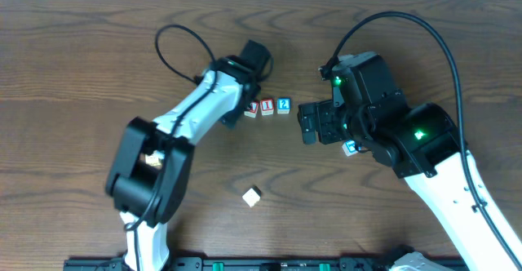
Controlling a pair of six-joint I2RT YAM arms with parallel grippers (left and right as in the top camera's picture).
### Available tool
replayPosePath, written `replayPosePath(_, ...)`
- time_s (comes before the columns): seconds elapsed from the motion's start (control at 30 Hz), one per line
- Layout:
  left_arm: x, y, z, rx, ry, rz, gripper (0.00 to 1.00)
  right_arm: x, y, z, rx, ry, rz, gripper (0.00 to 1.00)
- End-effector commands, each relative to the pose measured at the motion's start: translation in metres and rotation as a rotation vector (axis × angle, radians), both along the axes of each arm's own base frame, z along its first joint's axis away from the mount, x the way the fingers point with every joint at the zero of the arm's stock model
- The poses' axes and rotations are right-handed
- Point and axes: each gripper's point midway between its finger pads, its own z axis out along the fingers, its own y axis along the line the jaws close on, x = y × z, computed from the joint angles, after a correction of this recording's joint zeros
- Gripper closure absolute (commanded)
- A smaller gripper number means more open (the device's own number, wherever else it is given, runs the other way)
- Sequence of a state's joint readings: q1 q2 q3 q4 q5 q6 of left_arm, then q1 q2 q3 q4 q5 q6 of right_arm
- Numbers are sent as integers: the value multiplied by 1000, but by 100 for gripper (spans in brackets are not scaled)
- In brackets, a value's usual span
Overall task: Spell out Ai2
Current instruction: 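Open the left gripper and lift it away from the A block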
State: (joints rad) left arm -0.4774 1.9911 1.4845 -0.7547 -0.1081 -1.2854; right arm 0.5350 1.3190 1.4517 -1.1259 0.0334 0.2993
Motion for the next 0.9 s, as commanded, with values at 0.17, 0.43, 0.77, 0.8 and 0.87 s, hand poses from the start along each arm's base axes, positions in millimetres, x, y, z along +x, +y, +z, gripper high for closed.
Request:
replayPosePath(0.17,20,13,84,201,-191,-658,84,9,-18,4,-72,-48,56,85)
replayPosePath(0.43,8,-10,49,0,-160,-935,94,40,-34,-56,221,65,64,99)
replayPosePath(0.77,8,18,44,-361,-294,-1113,94,80,6,-119,496,215,105,99)
replayPosePath(0.8,3,18,37,-398,-296,-1124,94,83,9,-121,514,219,105,99)
replayPosePath(0.87,-2,11,29,-476,-323,-1146,94,90,13,-124,543,218,104,99)
